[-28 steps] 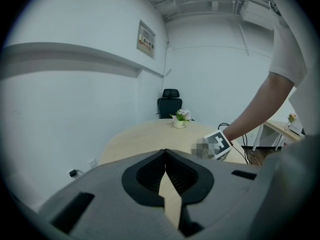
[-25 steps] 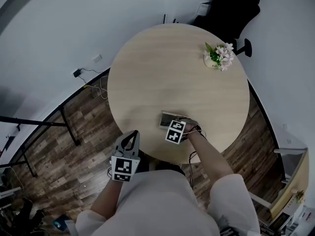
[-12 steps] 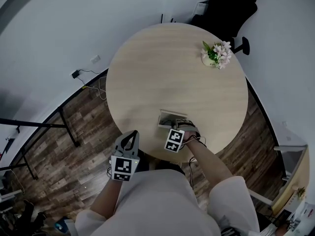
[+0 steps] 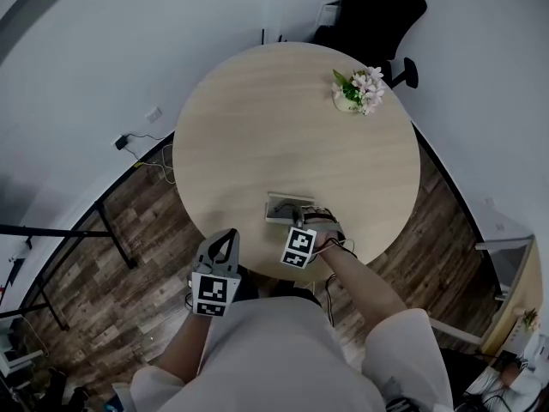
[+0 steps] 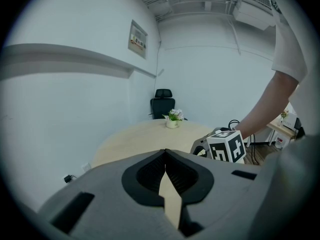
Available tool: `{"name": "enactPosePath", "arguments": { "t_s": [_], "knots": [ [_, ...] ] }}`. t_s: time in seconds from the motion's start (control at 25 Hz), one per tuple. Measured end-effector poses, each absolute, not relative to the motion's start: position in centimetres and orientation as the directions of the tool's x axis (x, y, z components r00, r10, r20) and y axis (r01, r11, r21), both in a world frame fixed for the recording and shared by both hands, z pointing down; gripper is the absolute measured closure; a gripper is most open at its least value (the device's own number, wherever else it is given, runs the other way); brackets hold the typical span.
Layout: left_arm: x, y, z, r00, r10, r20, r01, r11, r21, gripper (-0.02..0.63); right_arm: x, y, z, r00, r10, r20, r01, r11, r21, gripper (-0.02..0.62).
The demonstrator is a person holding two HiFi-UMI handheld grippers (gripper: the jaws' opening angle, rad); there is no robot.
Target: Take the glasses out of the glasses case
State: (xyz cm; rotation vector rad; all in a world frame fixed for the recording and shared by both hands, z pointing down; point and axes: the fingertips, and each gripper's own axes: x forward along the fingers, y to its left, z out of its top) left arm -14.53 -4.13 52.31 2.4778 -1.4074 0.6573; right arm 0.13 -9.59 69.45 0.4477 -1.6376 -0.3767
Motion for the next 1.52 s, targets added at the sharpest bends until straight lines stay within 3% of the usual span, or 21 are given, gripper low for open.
{"name": "enactPosePath", "arguments": {
  "t_s": [0.8, 1.52],
  "knots": [
    [-8.0, -4.1, 52.2, 0.485, -0.728, 0.484, -0.820, -0.571, -0.038, 0.601, 12.0, -7.6, 68.4, -0.028, -0.502, 0.864, -0.155, 0.856, 0.492, 0.577],
    [-4.9, -3.2, 52.5, 0.409, -0.756, 0.511, -0.861, -0.505, -0.057, 0.601, 15.8, -8.1, 73.3, -0.082, -0.446, 0.891, -0.004, 0.895, 0.447, 0.577]
  ]
}}
